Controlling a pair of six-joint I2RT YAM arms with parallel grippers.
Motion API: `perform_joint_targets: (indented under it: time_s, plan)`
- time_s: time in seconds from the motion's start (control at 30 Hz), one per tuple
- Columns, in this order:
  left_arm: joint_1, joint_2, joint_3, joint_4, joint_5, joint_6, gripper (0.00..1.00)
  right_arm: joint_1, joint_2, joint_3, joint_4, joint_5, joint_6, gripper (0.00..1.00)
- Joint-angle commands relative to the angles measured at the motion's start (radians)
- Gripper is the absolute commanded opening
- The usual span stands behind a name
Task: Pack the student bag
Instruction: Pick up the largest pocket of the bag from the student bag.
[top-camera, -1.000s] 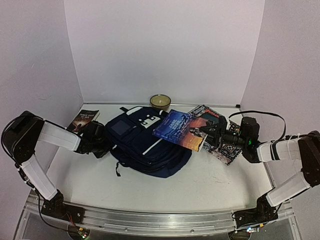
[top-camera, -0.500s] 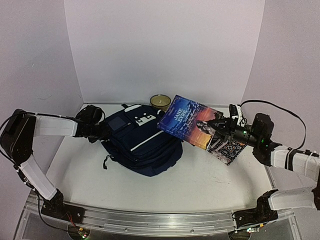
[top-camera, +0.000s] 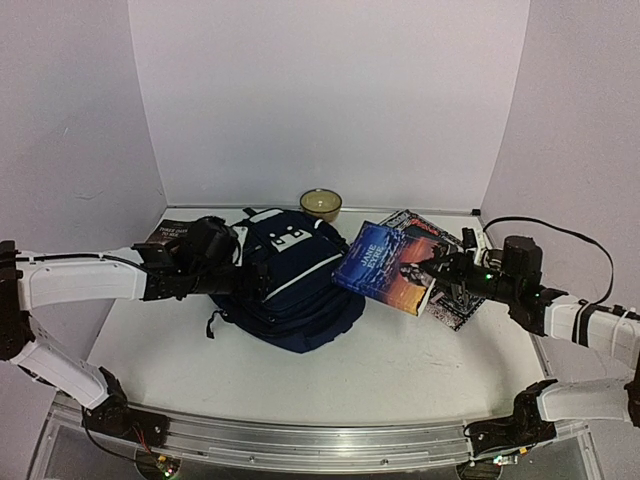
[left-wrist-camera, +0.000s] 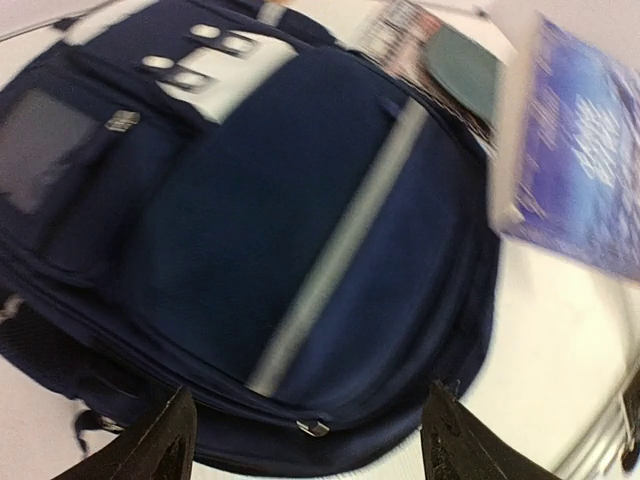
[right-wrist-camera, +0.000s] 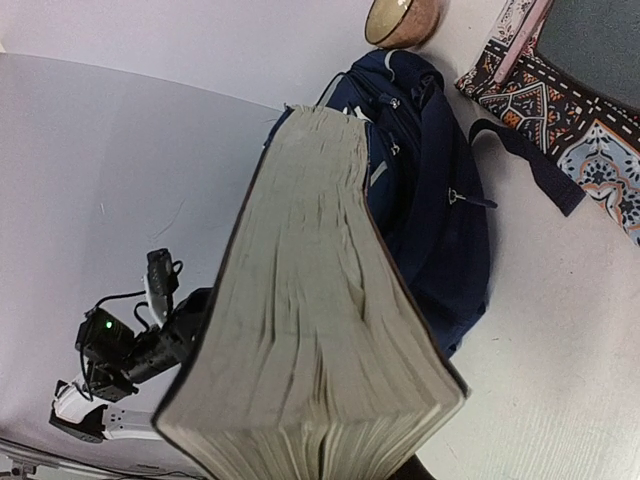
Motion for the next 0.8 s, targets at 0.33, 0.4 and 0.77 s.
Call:
perform_joint_targets:
  time_s: [0.33, 0.4, 0.77]
  plan:
    - [-0.197, 0.255, 0.213, -0.112, 0.023, 0.209, 0.73, 0.000, -0.074, 0.033, 0.153, -0.009, -0.023, 0.00]
    - [-0.199, 0.296, 0.247, -0.135, 0.005, 0.233, 0.71, -0.001, -0.078, 0.027, 0.151, -0.007, -0.022, 0.00]
    - [-0.199, 0.412, 0.365, -0.212, -0.018, 0.280, 0.41, -0.001, -0.092, 0.011, 0.146, 0.000, -0.021, 0.00]
